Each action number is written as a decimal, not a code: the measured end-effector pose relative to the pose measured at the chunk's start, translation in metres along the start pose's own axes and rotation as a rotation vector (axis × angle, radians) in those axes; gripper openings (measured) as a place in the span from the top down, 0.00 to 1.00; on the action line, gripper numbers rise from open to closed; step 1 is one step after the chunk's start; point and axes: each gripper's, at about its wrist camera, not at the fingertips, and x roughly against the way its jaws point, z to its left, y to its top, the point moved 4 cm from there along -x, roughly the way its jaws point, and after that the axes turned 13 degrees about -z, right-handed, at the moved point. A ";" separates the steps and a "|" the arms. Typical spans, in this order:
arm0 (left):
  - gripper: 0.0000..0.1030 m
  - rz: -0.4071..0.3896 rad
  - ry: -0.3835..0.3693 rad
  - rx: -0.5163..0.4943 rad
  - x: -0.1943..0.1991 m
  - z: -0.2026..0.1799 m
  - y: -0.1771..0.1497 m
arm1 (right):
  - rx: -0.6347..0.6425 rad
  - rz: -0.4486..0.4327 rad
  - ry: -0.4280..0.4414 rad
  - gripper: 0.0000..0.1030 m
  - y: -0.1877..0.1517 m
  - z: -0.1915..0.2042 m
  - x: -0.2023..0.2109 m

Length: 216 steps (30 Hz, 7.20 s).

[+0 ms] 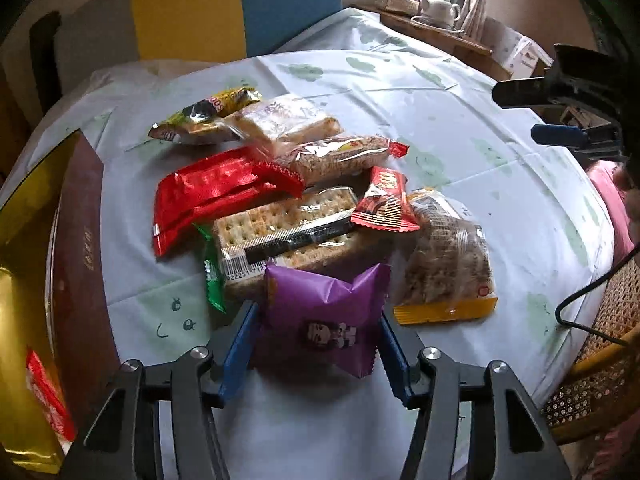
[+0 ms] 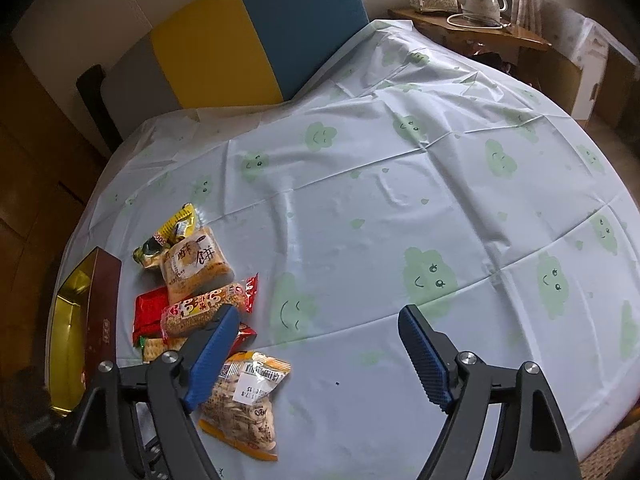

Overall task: Organize snacks
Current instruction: 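Grasp the purple snack bag with the left tool, then drop the purple bag into the gold tray while the right tool grasps a red packet, then carry the red packet to the gold tray and release it with the right tool, then grasp the long squirrel-print rice cracker bar with the left tool and lift it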

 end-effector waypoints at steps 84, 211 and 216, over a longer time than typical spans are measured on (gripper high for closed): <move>0.28 -0.159 0.367 0.486 0.031 0.250 0.054 | 0.275 0.202 -0.015 0.70 -0.051 0.063 -0.085; 0.47 0.014 -0.114 -0.370 -0.036 -0.015 0.088 | -0.152 0.081 0.002 0.22 -0.005 -0.016 -0.011; 0.47 0.080 -0.117 -0.443 -0.078 -0.028 0.093 | -0.189 0.079 0.024 0.22 -0.003 -0.019 -0.010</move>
